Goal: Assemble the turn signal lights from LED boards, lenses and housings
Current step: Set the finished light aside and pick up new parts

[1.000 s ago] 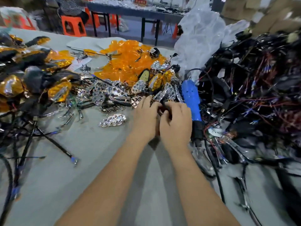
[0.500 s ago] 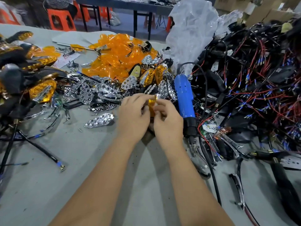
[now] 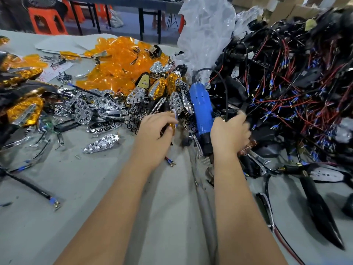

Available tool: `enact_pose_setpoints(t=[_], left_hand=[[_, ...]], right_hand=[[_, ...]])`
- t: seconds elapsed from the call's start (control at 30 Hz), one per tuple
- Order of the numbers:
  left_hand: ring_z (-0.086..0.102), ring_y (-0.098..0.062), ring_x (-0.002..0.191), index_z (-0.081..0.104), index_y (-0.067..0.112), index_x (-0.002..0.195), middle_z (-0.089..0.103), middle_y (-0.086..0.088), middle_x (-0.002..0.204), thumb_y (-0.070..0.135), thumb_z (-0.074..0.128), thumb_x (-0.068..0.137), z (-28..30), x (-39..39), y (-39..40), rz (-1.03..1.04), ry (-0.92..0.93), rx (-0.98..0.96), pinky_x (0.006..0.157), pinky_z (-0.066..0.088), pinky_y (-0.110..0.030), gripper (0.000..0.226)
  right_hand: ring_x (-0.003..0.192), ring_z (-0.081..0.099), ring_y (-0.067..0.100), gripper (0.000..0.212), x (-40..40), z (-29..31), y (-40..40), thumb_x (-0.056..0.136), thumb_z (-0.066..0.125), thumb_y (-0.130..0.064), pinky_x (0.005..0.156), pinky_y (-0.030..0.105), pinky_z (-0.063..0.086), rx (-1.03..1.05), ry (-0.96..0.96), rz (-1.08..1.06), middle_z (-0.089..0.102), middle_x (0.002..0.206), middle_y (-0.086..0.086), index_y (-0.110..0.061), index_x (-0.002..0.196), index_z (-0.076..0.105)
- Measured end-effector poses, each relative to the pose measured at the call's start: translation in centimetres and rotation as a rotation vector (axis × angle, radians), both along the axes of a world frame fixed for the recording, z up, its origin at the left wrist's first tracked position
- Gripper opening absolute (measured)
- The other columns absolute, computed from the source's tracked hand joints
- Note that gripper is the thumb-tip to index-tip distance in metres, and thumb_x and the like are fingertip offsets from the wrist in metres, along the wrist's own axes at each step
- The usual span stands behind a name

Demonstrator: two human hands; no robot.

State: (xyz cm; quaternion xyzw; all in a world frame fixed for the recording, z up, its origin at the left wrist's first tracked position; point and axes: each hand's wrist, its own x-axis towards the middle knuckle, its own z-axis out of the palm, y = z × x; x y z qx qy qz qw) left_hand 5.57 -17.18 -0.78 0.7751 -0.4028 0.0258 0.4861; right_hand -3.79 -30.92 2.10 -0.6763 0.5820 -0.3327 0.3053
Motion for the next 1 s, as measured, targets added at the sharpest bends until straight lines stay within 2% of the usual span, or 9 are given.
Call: enact_pose_setpoints(t=[0.17, 0.27, 0.4, 0.53, 0.63, 0.73, 0.8, 0.9, 1.0], left_hand=[[0.04, 0.005, 0.115, 0.073, 0.021, 0.102, 0.064, 0.014, 0.123, -0.001, 0.053, 0.093, 0.0, -0.1, -0.1, -0.036, 0.061, -0.025, 0.102, 0.022, -0.005, 0.031], [0.046, -0.008, 0.126, 0.072, 0.025, 0.098, 0.063, 0.018, 0.12, -0.003, 0.052, 0.093, 0.2, -0.3, -0.3, -0.058, 0.133, -0.033, 0.107, 0.031, -0.02, 0.034], [0.048, -0.015, 0.129, 0.07, 0.028, 0.095, 0.062, 0.019, 0.118, -0.004, 0.053, 0.092, 0.4, -0.5, -0.3, -0.075, 0.162, -0.048, 0.112, 0.034, -0.037, 0.036], [0.05, -0.013, 0.126, 0.072, 0.025, 0.094, 0.063, 0.017, 0.116, -0.006, 0.052, 0.091, 0.5, -0.4, -0.3, -0.078, 0.191, -0.081, 0.112, 0.035, -0.042, 0.037], [0.052, -0.009, 0.123, 0.074, 0.017, 0.094, 0.066, 0.012, 0.119, -0.008, 0.052, 0.089, 0.5, -0.3, -0.4, -0.083, 0.177, -0.078, 0.112, 0.033, -0.043, 0.034], [0.053, -0.007, 0.121, 0.075, 0.016, 0.093, 0.066, 0.011, 0.119, -0.009, 0.052, 0.09, 0.5, -0.2, -0.4, -0.096, 0.207, -0.096, 0.112, 0.035, -0.041, 0.034], [0.052, -0.011, 0.125, 0.074, 0.018, 0.093, 0.065, 0.015, 0.117, -0.007, 0.05, 0.093, 0.4, -0.2, -0.3, -0.104, 0.266, -0.116, 0.111, 0.037, -0.042, 0.034], [0.055, -0.01, 0.123, 0.076, 0.017, 0.093, 0.067, 0.013, 0.118, -0.003, 0.049, 0.096, 0.3, -0.1, -0.2, -0.103, 0.355, -0.14, 0.102, 0.046, -0.03, 0.033], [0.062, 0.006, 0.099, 0.075, 0.023, 0.089, 0.071, 0.016, 0.104, 0.0, 0.049, 0.097, 0.6, -0.2, -0.1, -0.103, 0.448, -0.197, 0.078, 0.048, -0.009, 0.036]], right_hand=[[0.125, 0.045, 0.025, 0.029, 0.2, -0.5, 0.2, 0.101, 0.049, -0.017, 0.107, 0.041, 0.027, -0.104, -0.093, -0.055, 0.06, 0.128, 0.002, -0.022, 0.129, 0.055], [0.119, 0.047, 0.02, 0.023, 0.3, -0.5, 0.9, 0.099, 0.051, -0.012, 0.105, 0.037, 0.028, -0.3, -0.156, -0.058, 0.063, 0.116, -0.003, -0.021, 0.11, 0.068], [0.112, 0.053, 0.02, 0.024, 0.6, -0.4, 2.1, 0.094, 0.054, -0.007, 0.101, 0.03, 0.028, -0.477, -0.27, 0.038, 0.066, 0.109, -0.001, -0.016, 0.104, 0.074], [0.105, 0.062, 0.032, 0.022, 0.7, -0.4, 2.7, 0.084, 0.061, 0.002, 0.091, 0.051, 0.048, -0.678, -0.373, 0.265, 0.07, 0.102, 0.011, -0.005, 0.098, 0.077], [0.095, 0.066, 0.026, 0.023, 1.2, -0.2, 2.9, 0.086, 0.061, -0.016, 0.089, 0.053, 0.05, -0.651, -0.295, 0.469, 0.071, 0.096, 0.006, -0.008, 0.101, 0.077], [0.072, 0.06, 0.016, 0.03, 1.3, -0.3, 2.7, 0.096, 0.052, -0.025, 0.078, 0.042, 0.051, -0.425, -0.314, 0.46, 0.066, 0.077, -0.006, -0.019, 0.123, 0.065], [0.074, 0.06, 0.02, 0.033, 1.4, -0.4, 2.4, 0.099, 0.049, -0.021, 0.073, 0.042, 0.051, -0.317, -0.384, 0.36, 0.067, 0.079, -0.003, -0.026, 0.13, 0.058], [0.083, 0.06, 0.025, 0.03, 1.5, -0.1, 3.0, 0.097, 0.047, -0.012, 0.082, 0.042, 0.049, -0.531, -0.339, 0.301, 0.071, 0.087, 0.005, -0.012, 0.121, 0.065], [0.09, 0.06, 0.023, 0.023, 1.9, 0.4, 4.2, 0.093, 0.054, -0.007, 0.088, 0.042, 0.048, -0.623, -0.433, 0.293, 0.071, 0.095, 0.008, -0.002, 0.108, 0.07]])
